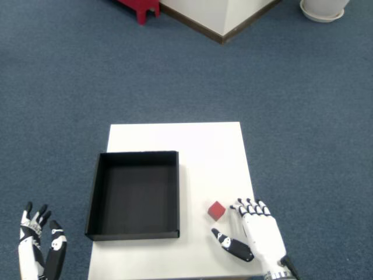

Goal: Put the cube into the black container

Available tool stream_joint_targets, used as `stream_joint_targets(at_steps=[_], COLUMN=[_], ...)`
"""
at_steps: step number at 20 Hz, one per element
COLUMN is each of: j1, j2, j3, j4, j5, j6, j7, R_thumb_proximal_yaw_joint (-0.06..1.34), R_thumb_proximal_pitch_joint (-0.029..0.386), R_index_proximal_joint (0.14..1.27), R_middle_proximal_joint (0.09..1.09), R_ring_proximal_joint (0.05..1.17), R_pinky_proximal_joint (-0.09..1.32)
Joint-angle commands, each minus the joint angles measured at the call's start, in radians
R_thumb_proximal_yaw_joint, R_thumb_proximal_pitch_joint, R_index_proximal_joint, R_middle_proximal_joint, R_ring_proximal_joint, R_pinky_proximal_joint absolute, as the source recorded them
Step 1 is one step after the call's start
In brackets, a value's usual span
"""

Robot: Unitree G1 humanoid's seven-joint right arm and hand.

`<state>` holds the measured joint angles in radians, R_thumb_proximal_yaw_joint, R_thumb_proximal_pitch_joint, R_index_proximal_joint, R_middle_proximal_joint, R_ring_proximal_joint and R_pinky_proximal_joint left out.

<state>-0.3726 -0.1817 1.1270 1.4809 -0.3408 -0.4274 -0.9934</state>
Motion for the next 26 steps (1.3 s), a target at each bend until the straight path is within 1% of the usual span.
stream_joint_targets(at_steps=[1, 7, 13, 19, 23, 26], j1=[-0.028, -0.027, -0.042, -0.054, -0.06, -0.06], j2=[-0.006, -0.006, 0.0, 0.007, 0.009, 0.01], j3=[-0.019, -0.028, -0.038, -0.027, -0.004, 0.008], j4=[-0.011, -0.017, -0.03, -0.059, -0.106, -0.116], j5=[0.026, 0.034, 0.042, 0.033, 0.012, 0.005], j6=[0.023, 0.06, 0.079, 0.075, 0.054, 0.058], j7=[0.015, 0.077, 0.095, 0.046, -0.034, -0.059], R_thumb_proximal_yaw_joint=[0.28, 0.26, 0.26, 0.26, 0.27, 0.27], R_thumb_proximal_pitch_joint=[-0.011, -0.011, -0.01, -0.009, -0.008, -0.007], R_index_proximal_joint=[0.41, 0.42, 0.43, 0.44, 0.44, 0.44], R_middle_proximal_joint=[0.19, 0.19, 0.19, 0.19, 0.18, 0.18], R_ring_proximal_joint=[0.17, 0.17, 0.17, 0.16, 0.16, 0.15], R_pinky_proximal_joint=[-0.02, -0.01, -0.02, -0.02, -0.02, -0.02])
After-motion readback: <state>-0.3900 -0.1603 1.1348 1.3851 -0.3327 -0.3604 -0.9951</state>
